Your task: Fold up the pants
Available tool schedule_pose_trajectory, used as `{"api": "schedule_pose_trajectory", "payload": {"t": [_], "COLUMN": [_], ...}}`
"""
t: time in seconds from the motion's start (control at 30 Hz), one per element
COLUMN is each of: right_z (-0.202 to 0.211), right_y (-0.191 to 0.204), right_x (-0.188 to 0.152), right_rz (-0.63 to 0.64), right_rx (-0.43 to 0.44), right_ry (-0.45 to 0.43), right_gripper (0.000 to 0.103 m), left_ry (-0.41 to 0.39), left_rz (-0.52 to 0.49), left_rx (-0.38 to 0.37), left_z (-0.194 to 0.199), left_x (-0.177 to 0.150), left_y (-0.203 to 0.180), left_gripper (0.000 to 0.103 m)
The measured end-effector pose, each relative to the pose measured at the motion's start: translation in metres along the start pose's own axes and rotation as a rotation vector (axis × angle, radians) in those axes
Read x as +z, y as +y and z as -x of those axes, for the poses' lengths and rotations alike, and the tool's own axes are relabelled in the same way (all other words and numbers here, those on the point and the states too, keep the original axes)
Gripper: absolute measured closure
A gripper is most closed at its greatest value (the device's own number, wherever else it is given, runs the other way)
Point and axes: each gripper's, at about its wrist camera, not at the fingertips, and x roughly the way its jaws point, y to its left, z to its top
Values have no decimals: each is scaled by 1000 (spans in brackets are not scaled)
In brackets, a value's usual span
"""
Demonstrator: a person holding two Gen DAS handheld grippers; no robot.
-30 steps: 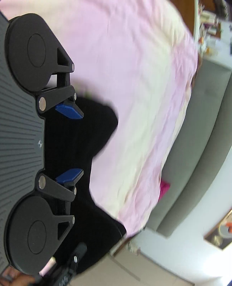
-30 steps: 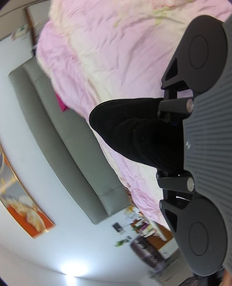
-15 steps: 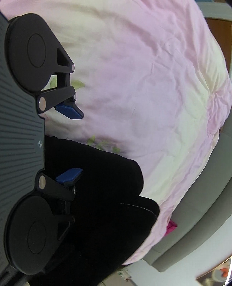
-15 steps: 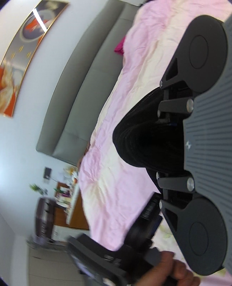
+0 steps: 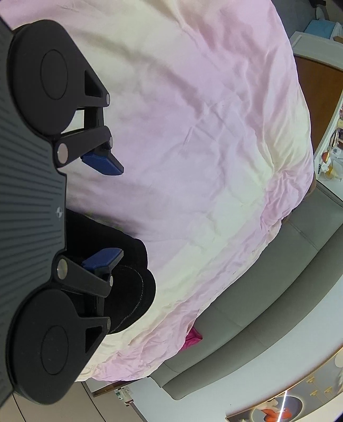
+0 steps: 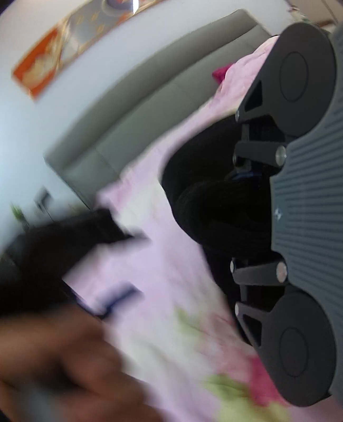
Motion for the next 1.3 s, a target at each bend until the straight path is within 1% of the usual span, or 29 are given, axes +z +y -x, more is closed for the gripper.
{"api": "schedule_pose_trajectory", "payload": {"t": [0.03, 0.07, 0.2, 0.3, 0.33, 0.37, 0.47, 0.5, 0.57, 0.6, 0.67, 0.7, 0.77, 0.87, 0.93, 1.0, 1.03, 1.07, 1.1, 1.13, 1.17, 1.23, 1.3], "right_z": [-1, 5, 34, 49, 47, 42, 42, 47, 67, 75, 88, 92, 98, 99, 95, 93, 94, 95, 94, 94, 92, 90, 89], "right_y": [11, 17, 3, 8, 11, 15, 22, 15, -6, -16, -35, -47, -74, -118, -141, -159, -163, -166, -166, -165, -162, -155, -150], "right_x": [-4, -5, -2, -5, -6, -9, -16, -14, -16, -18, -26, -32, -49, -80, -100, -115, -118, -122, -123, -123, -122, -123, -123], "right_rz": [58, 85, 2, -36, -46, -54, -26, -63, -191, -220, -264, -298, -383, -535, -634, -720, -749, -774, -786, -789, -784, -774, -775], "right_rx": [-13, -30, -14, 41, 71, 97, 118, 147, 251, 281, 300, 295, 259, 180, 153, 134, 135, 142, 149, 153, 157, 160, 173], "right_ry": [1, -15, -48, -64, -58, -52, -72, -81, -121, -138, -164, -166, -157, -116, -70, -42, -41, -42, -45, -46, -42, -34, -35], "right_gripper": [58, 58, 55, 55, 55, 52, 50, 50, 50, 52, 53, 53, 53, 53, 53, 53, 53, 53, 53, 53, 53, 53, 53], "left_ry": [-1, -2, -3, -5, -1, 4, 16, 23, 45, 53, 65, 74, 102, 165, 206, 257, 274, 272, 269, 286, 305, 314, 293], "left_rz": [-6, -17, -68, -102, -112, -120, -146, -150, -158, -167, -197, -215, -247, -303, -329, -332, -320, -307, -299, -279, -241, -212, -187], "left_rx": [-12, -20, -45, -61, -64, -63, -63, -67, -78, -85, -104, -116, -133, -141, -138, -140, -146, -151, -162, -198, -222, -282, -374], "left_z": [1, 2, 2, 3, 4, 5, 11, 13, 17, 18, 21, 21, 20, 12, 6, -2, -5, -6, -6, -7, -7, -3, 7], "left_x": [0, -1, -2, -5, -6, -9, -18, -21, -27, -30, -36, -40, -48, -59, -64, -69, -71, -72, -72, -70, -69, -67, -62], "left_y": [-1, -3, -15, -22, -23, -25, -26, -26, -27, -29, -34, -38, -44, -54, -58, -58, -56, -55, -54, -52, -49, -46, -45], "left_gripper": [30, 30, 30, 30, 30, 30, 29, 29, 29, 29, 26, 23, 20, 20, 20, 21, 22, 29, 51, 66, 70, 77, 79]}}
